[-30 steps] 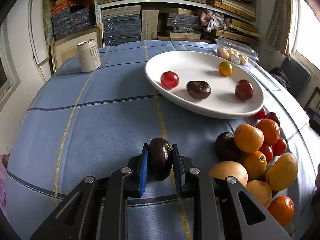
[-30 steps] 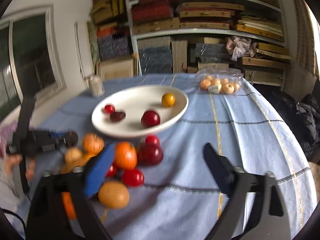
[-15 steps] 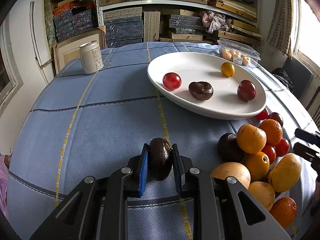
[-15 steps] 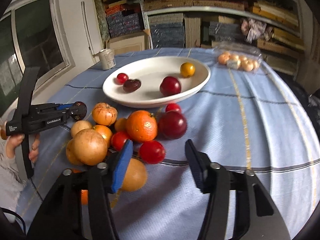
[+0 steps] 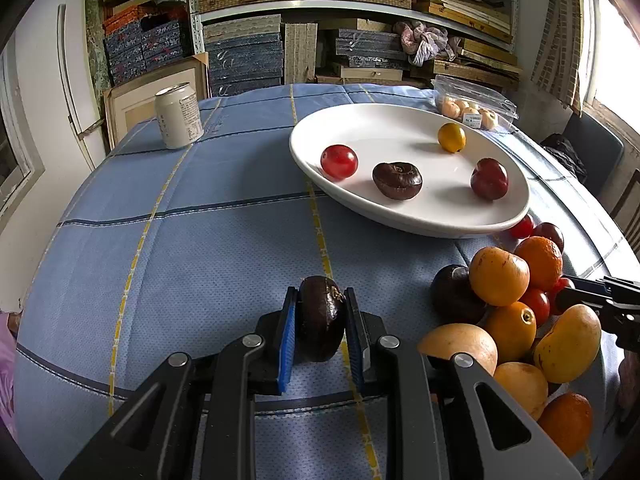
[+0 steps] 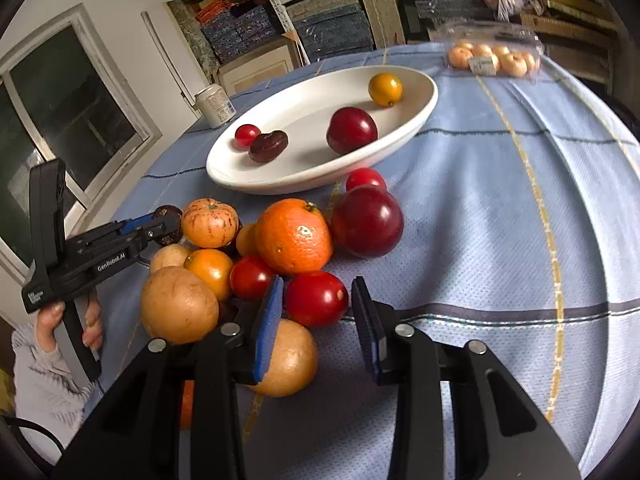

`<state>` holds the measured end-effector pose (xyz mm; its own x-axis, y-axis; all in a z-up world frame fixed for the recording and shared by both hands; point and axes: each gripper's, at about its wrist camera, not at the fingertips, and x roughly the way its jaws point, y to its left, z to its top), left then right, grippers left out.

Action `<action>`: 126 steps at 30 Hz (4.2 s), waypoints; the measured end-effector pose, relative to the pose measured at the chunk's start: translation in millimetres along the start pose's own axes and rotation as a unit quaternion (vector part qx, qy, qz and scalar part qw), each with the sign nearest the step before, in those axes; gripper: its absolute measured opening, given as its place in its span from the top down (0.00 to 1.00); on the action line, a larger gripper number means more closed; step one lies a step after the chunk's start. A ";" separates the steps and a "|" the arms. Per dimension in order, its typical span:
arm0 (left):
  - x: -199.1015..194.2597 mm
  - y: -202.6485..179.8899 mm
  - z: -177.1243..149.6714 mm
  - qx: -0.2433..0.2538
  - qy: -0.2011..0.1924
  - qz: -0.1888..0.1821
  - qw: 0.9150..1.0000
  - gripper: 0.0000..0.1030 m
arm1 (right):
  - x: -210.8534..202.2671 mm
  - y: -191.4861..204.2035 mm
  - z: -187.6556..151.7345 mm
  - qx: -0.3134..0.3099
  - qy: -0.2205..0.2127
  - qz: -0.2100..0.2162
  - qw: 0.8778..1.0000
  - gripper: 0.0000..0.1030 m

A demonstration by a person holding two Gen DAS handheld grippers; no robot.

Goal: Organize fruits

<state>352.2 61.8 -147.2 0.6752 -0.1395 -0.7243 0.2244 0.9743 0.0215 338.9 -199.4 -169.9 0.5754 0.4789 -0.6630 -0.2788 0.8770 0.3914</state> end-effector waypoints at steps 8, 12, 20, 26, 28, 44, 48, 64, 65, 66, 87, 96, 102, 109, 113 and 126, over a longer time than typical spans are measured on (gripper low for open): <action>-0.4 -0.9 0.4 -0.003 0.000 -0.003 1.000 0.78 | 0.9 -4.3 2.2 0.011 0.001 0.015 1.000 0.70; -2.4 1.4 0.3 -0.008 -0.003 -0.009 1.000 0.78 | -7.8 -2.8 -0.5 0.005 -0.014 0.012 1.000 0.70; -24.9 2.2 10.8 -0.022 -0.041 -0.024 0.999 0.78 | -34.4 -6.7 1.4 0.004 -0.066 -0.003 0.998 0.70; -24.5 -10.9 36.1 -0.003 -0.047 -0.027 0.999 0.78 | -52.6 -11.4 27.9 0.010 -0.105 -0.003 0.994 0.70; -17.3 -17.3 49.6 0.008 -0.047 -0.022 0.999 0.78 | -55.0 -11.4 47.8 0.010 -0.117 -0.005 0.993 0.70; 53.1 -43.6 133.8 -0.006 -0.051 -0.049 0.997 0.78 | 37.1 -2.1 152.4 -0.022 -0.090 -0.048 0.995 0.70; 76.9 -52.2 139.1 0.002 -0.029 -0.046 0.999 0.78 | 63.5 -5.9 153.6 -0.037 -0.067 -0.064 0.995 0.70; 77.2 -34.7 138.6 -0.021 -0.012 -0.068 0.997 0.62 | 72.4 -10.8 154.9 -0.047 -0.056 -0.070 0.995 0.62; 71.4 -35.3 138.9 -0.019 -0.019 -0.066 0.997 0.61 | 66.9 -9.5 155.4 -0.047 -0.062 -0.070 0.994 0.62; 65.3 -35.9 138.9 -0.017 -0.024 -0.065 0.997 0.60 | 59.0 -7.9 156.0 -0.045 -0.071 -0.068 0.994 0.62; -34.1 -67.1 16.4 0.051 -0.054 -0.019 0.997 0.32 | -85.4 -23.1 25.5 0.027 -0.189 -0.021 0.981 0.20; -12.3 -82.7 17.8 0.070 -0.027 -0.037 0.997 0.28 | -83.3 -24.8 31.0 0.036 -0.188 -0.010 0.981 0.16; -2.6 -80.2 21.8 0.055 -0.003 -0.061 0.997 0.30 | -82.4 -21.6 32.3 0.034 -0.186 -0.006 0.982 0.15; 0.3 -71.4 19.2 0.047 0.008 -0.091 0.995 0.39 | -80.0 -21.8 31.2 0.037 -0.180 -0.007 0.983 0.14; -10.7 -68.9 13.6 0.068 -0.011 -0.075 0.995 0.39 | -78.7 -23.5 31.5 0.040 -0.178 -0.008 0.983 0.14; -21.0 -35.4 9.9 0.034 -0.022 -0.055 0.998 0.17 | -75.9 -26.9 29.7 0.041 -0.176 -0.007 0.983 0.13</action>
<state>337.0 28.5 -125.9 0.6733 -0.2549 -0.6941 0.3462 0.9381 -0.0087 325.5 -260.6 -111.2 0.8136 0.4098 -0.4124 -0.2133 0.8703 0.4440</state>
